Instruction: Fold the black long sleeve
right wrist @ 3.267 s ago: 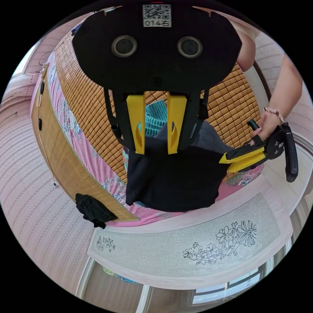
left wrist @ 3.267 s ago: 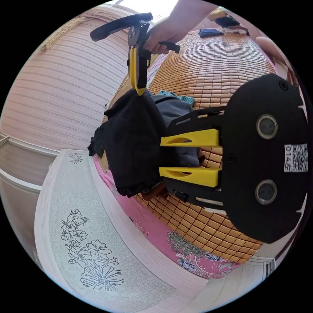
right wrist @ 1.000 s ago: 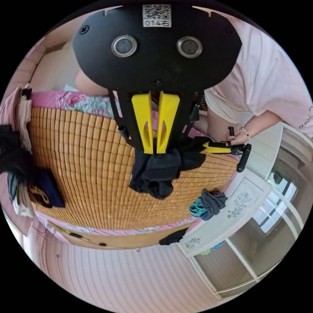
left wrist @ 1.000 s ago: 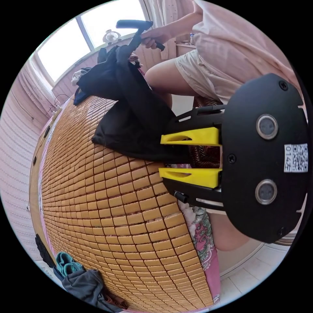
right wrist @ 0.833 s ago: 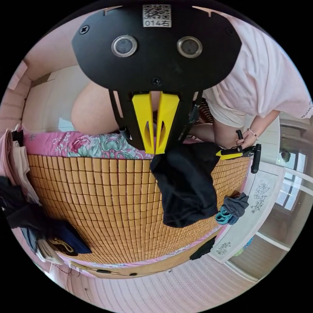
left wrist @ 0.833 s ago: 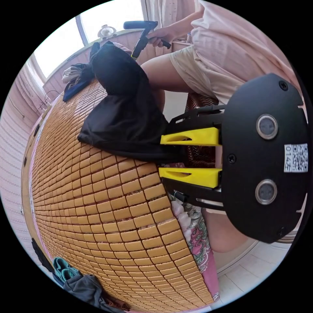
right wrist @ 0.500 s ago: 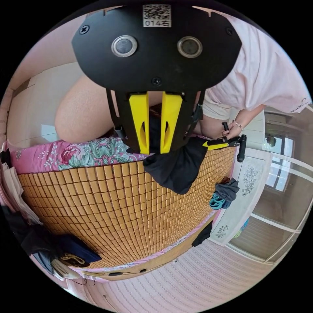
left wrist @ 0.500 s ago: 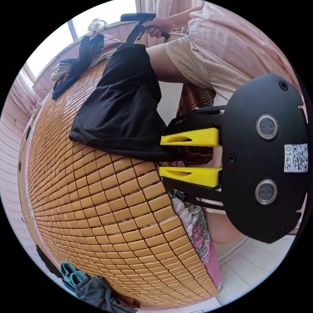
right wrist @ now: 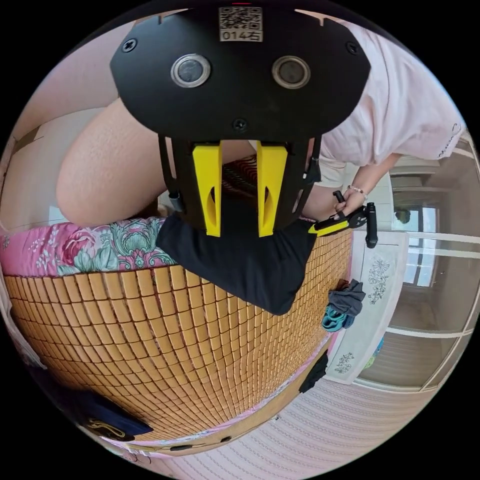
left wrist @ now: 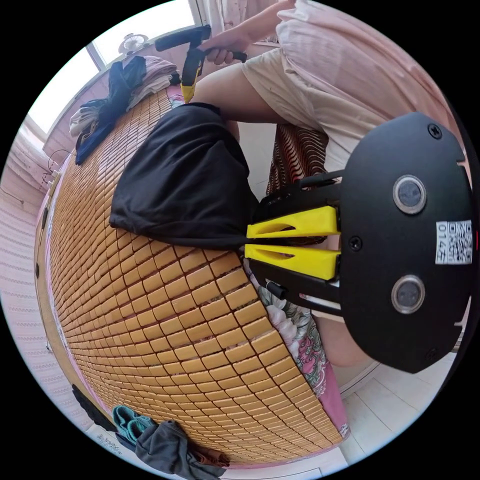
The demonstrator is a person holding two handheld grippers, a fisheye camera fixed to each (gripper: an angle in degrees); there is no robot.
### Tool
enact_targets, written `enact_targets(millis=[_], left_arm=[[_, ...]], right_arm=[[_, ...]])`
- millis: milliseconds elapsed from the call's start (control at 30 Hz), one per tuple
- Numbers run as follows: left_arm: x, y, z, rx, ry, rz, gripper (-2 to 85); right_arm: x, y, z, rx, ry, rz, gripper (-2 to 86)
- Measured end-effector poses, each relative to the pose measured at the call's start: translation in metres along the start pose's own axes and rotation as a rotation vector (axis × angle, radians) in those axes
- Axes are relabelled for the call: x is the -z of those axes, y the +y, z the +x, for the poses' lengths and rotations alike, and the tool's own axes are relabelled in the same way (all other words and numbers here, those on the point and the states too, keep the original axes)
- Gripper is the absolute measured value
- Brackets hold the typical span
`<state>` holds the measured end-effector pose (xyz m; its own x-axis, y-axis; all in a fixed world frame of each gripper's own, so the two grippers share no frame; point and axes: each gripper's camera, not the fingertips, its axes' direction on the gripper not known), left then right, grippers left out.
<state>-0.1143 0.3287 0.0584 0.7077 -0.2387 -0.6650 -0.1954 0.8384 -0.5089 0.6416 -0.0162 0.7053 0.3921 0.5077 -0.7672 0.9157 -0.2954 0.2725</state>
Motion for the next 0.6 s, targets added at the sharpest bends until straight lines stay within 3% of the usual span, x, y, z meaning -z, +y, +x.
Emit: enact_targets(millis=[100, 267, 433, 600], left_arm=[[0.011, 0.007, 0.001, 0.017, 0.025, 0.037, -0.7], [0.042, 0.012, 0.011, -0.006, 0.049, 0.124, -0.9], [0.093, 0.016, 0.014, -0.023, 0.108, 0.26, -0.9], [0.155, 0.018, 0.017, -0.056, 0.138, 0.429, -1.0]], right_arm=[[-0.021, -0.016, -0.022, 0.117, 0.251, -0.105, 10.7], [-0.037, -0.03, -0.042, 0.222, 0.389, -0.219, 7.2], [0.008, -0.031, -0.057, 0.295, 0.325, -0.092, 0.5], [0.088, -0.057, -0.098, 0.419, 0.335, 0.2, -0.3]])
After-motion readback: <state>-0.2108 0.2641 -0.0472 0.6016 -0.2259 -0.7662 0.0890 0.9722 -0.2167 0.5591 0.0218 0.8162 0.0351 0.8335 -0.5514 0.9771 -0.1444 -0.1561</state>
